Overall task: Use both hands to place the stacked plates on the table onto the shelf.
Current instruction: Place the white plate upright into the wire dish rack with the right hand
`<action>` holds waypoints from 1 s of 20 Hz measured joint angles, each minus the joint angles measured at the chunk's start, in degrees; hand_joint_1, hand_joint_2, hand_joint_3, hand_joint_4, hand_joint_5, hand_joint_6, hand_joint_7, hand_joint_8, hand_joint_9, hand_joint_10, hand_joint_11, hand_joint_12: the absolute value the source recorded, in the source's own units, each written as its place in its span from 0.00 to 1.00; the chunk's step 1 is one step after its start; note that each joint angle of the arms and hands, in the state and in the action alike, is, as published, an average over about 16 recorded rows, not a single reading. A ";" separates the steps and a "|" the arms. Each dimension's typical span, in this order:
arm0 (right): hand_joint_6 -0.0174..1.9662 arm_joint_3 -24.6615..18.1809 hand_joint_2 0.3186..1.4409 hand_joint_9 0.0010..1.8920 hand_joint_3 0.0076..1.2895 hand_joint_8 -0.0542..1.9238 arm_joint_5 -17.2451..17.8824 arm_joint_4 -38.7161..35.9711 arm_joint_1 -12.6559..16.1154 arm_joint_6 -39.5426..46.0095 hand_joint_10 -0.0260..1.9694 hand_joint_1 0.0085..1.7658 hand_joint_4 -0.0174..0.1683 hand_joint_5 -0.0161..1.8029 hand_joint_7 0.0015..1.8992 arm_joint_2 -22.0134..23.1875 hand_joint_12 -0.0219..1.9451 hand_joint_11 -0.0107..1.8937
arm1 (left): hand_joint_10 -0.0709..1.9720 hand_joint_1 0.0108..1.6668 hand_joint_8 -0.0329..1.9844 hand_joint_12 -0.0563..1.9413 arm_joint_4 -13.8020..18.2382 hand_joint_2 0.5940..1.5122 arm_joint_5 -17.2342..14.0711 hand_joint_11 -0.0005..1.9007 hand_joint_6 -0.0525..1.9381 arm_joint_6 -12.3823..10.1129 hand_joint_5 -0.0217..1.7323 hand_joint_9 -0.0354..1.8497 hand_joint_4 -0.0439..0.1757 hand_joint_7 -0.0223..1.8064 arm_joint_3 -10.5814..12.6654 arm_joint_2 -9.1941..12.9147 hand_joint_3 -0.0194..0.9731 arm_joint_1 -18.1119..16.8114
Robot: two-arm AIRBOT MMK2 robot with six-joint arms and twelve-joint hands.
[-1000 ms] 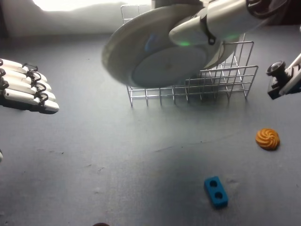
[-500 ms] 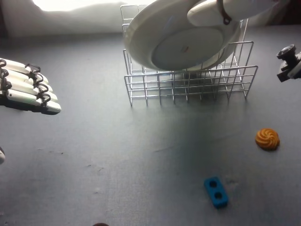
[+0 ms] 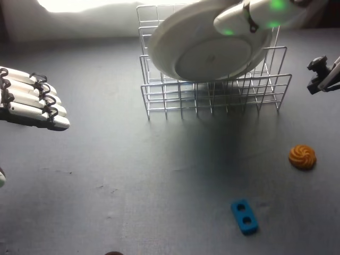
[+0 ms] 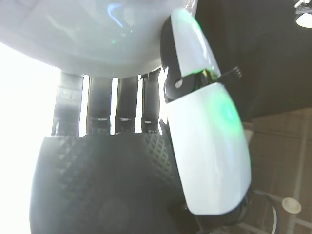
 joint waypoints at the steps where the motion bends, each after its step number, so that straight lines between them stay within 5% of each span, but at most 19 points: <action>1: 0.54 0.48 0.72 0.44 0.00 0.70 0.10 0.09 -0.40 0.00 0.64 0.69 0.04 0.42 0.46 -0.39 0.79 0.33 | 0.04 0.01 0.03 0.14 0.01 0.55 0.01 0.01 0.03 0.02 0.06 0.07 0.21 0.07 -0.01 -0.02 0.02 0.00; 20: 0.54 6.74 0.73 0.48 0.00 0.67 4.84 0.76 -6.69 -3.37 0.55 0.69 0.01 0.41 0.48 -7.21 0.72 0.39 | 0.04 0.01 0.03 0.14 0.18 0.56 0.04 0.01 0.03 0.17 0.05 0.07 0.21 0.07 -0.03 -0.30 0.02 0.00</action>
